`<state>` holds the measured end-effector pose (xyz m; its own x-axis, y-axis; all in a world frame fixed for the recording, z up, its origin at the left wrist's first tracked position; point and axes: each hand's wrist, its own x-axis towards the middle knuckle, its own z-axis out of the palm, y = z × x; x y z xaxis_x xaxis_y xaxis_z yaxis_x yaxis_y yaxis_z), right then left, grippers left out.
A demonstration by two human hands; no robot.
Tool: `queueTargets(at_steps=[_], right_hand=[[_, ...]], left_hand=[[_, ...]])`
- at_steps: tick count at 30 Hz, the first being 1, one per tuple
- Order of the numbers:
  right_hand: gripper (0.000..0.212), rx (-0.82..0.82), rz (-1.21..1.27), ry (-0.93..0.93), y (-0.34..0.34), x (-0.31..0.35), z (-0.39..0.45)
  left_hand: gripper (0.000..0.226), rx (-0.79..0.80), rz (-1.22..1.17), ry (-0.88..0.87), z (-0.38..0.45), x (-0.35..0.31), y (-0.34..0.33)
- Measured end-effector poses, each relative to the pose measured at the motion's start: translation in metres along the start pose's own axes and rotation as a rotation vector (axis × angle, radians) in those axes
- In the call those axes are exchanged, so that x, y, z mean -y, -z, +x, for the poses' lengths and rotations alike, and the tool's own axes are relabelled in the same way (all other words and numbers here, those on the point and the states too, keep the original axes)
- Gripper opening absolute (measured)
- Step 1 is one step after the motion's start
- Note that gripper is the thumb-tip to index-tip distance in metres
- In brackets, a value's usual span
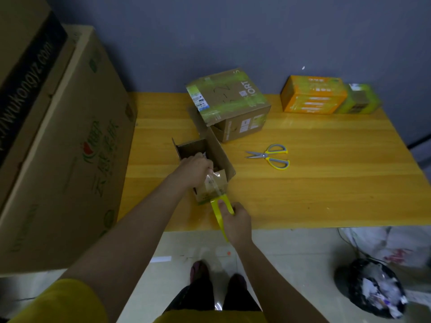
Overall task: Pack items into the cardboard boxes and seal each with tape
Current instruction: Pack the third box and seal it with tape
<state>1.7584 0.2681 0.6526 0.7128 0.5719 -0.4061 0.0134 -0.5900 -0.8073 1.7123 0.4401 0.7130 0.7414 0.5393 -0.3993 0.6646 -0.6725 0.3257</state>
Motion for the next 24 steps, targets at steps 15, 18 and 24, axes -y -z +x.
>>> queueTargets(at_steps=[15,18,24], right_hand=[[0.045,-0.001,-0.136,-0.105,-0.010,0.004,0.018],[0.048,-0.009,-0.166,-0.128,-0.012,0.003,0.020],[0.048,-0.004,-0.188,-0.193,-0.016,0.006,0.025]], left_hand=[[0.024,0.397,-0.094,0.136,0.037,0.010,0.010],[0.026,0.384,-0.097,0.158,0.041,0.012,0.005],[0.023,0.540,-0.124,0.214,0.046,0.010,0.003]])
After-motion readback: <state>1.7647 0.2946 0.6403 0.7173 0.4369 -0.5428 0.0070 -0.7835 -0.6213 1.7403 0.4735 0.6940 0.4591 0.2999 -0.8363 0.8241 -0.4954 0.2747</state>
